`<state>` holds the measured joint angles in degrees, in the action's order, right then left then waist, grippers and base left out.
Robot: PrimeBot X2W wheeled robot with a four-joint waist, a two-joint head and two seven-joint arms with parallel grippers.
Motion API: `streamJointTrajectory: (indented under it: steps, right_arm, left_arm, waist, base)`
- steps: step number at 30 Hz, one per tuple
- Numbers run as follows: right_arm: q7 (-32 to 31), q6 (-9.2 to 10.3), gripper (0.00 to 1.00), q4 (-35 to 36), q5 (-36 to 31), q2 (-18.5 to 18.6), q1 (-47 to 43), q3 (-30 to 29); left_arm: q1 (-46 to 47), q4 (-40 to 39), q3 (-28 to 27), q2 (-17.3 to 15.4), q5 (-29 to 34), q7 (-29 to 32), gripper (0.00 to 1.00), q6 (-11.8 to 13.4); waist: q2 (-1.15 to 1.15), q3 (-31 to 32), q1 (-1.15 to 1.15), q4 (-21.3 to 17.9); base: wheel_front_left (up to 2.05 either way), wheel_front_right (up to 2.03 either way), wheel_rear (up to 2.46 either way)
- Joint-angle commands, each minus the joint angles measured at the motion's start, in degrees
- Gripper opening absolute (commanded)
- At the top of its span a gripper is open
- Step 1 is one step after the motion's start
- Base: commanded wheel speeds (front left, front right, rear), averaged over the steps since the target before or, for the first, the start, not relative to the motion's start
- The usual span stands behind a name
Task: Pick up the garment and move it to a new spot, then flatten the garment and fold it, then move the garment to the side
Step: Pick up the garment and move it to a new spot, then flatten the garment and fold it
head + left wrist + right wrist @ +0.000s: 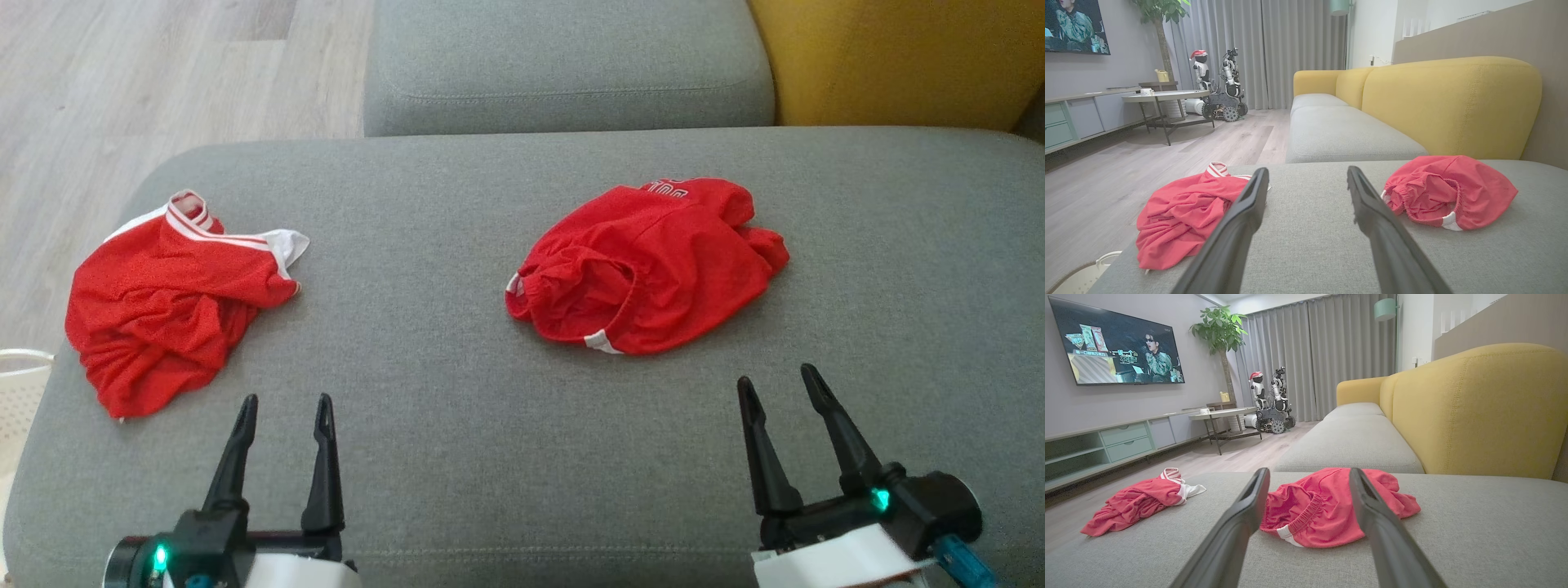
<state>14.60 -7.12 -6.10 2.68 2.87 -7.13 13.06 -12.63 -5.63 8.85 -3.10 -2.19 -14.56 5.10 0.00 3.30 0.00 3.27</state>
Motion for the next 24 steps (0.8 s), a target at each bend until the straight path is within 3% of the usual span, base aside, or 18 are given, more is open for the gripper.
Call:
streamJointTrajectory:
  steps: [1, 24]
  right_arm:
    - [0.4, -0.36, 1.00, 2.0, -0.5, 0.0, 1.5, 1.2]
    - [0.4, -0.36, 1.00, 1.5, 0.0, 0.0, 2.4, 2.2]
  left_arm:
    - [2.3, -2.3, -1.3, 0.2, 0.6, -0.4, 1.00, 0.3]
    - [3.1, -0.9, 0.3, 0.2, 1.4, -0.4, 1.00, 0.8]
  waist:
    - [0.00, 0.0, 0.00, 0.0]
    - [0.00, -0.8, 0.00, -0.1]
  base:
    - [0.00, 0.00, 0.00]
    - [0.00, 0.00, 0.00]
